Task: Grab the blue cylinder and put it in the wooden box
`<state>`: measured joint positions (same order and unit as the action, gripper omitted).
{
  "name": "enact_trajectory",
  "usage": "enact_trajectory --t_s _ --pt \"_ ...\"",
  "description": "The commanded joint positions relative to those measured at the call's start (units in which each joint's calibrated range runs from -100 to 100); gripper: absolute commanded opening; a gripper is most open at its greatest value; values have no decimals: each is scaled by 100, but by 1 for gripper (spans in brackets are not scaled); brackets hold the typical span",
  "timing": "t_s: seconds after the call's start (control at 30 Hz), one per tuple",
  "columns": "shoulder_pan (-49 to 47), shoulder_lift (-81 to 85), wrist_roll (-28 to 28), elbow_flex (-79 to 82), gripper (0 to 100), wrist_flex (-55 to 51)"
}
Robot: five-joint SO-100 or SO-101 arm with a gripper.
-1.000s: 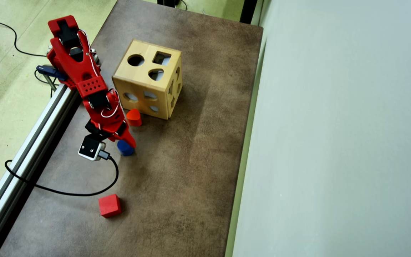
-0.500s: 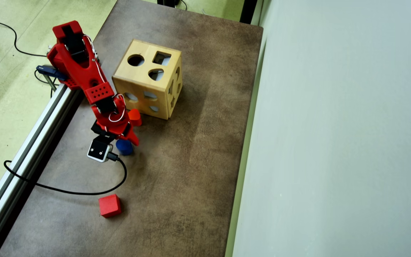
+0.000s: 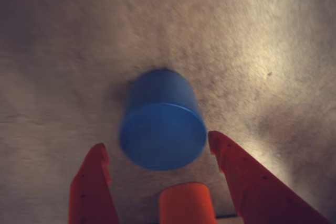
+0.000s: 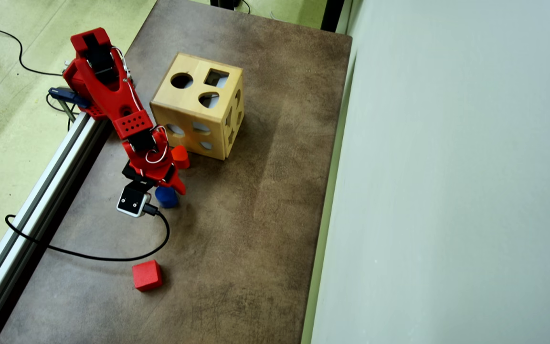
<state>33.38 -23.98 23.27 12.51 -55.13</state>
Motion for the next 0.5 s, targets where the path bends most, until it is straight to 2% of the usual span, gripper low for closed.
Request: enact_trajectory --t_s 0.0,0.23,0.47 --pt "-39 25 29 -517 30 48" --pt "-39 16 73 -463 30 32" --pt "-10 16 410 -481 30 40"
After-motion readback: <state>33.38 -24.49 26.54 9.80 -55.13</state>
